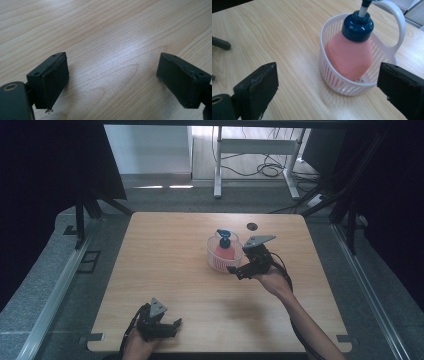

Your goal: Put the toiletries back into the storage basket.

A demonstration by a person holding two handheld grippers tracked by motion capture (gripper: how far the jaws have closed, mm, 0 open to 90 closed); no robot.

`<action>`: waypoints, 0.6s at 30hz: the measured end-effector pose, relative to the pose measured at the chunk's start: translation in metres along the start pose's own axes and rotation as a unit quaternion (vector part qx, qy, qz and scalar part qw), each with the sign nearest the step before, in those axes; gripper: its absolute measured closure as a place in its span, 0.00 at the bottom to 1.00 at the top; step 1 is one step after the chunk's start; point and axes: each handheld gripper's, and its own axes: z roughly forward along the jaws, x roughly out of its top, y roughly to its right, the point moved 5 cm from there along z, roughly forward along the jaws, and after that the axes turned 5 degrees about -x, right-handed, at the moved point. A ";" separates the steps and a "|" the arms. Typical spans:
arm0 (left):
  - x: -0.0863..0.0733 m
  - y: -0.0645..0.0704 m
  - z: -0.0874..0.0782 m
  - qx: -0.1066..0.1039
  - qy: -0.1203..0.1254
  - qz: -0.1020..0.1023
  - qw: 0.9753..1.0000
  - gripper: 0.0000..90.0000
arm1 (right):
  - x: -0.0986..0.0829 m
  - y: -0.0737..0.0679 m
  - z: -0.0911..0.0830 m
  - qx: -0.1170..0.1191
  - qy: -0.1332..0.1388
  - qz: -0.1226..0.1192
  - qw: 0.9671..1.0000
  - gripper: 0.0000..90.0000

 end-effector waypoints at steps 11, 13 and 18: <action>0.000 0.000 0.000 0.000 0.000 0.000 1.000 0.12 | -0.015 -0.002 -0.009 0.001 0.001 0.005 1.000 0.04; 0.000 0.000 0.000 0.000 0.000 0.000 1.000 0.12 | -0.018 -0.002 -0.011 0.002 0.001 0.007 1.000 0.04; 0.000 0.000 0.000 -0.001 0.001 0.000 1.000 0.11 | -0.026 -0.003 -0.016 0.000 0.000 0.005 1.000 0.04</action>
